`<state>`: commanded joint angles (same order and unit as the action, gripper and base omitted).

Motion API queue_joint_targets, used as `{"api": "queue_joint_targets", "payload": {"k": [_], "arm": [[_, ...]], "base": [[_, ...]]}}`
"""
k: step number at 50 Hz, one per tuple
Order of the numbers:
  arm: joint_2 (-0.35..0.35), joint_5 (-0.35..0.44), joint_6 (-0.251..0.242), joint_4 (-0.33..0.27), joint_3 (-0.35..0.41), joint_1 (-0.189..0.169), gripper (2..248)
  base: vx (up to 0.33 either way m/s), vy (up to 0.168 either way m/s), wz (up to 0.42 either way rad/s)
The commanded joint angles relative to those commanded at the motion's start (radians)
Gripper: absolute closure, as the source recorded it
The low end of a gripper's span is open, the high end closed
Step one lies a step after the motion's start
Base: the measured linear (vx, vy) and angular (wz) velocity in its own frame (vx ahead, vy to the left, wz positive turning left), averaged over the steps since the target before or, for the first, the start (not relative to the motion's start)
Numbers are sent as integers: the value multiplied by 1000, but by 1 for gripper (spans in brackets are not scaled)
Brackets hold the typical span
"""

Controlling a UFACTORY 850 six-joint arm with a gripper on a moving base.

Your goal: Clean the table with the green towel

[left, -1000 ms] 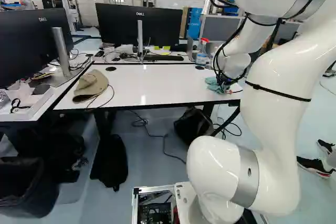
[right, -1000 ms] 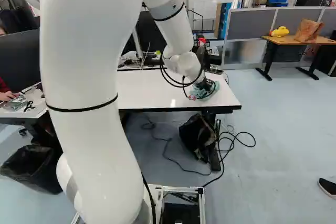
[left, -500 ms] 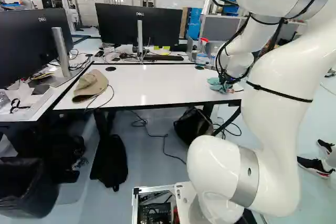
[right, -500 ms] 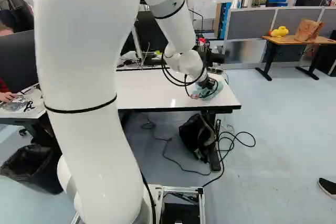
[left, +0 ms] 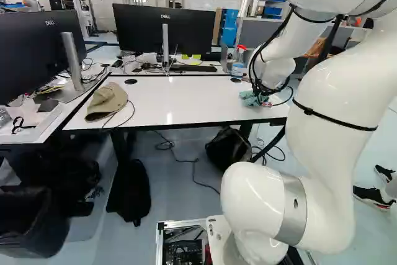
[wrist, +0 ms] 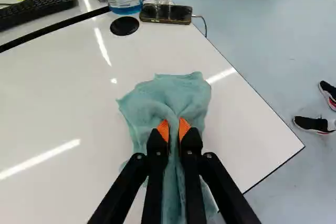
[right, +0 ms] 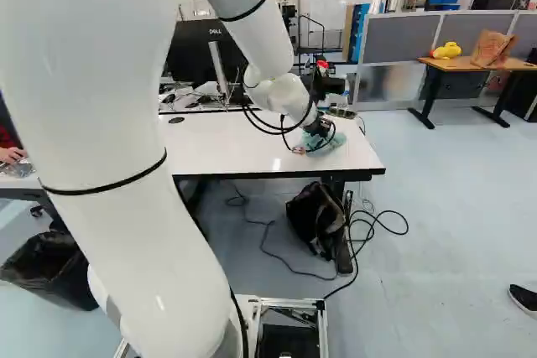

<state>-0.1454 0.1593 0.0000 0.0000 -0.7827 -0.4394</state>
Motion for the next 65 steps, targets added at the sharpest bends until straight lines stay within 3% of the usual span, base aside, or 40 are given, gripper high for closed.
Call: {"api": "queue_joint_targets", "payload": {"k": [58, 65], "arm": [[98, 0, 0, 0, 105, 185, 208], [101, 0, 0, 0, 109, 193, 208]], "base": [[0, 0, 0], [0, 0, 0]]}}
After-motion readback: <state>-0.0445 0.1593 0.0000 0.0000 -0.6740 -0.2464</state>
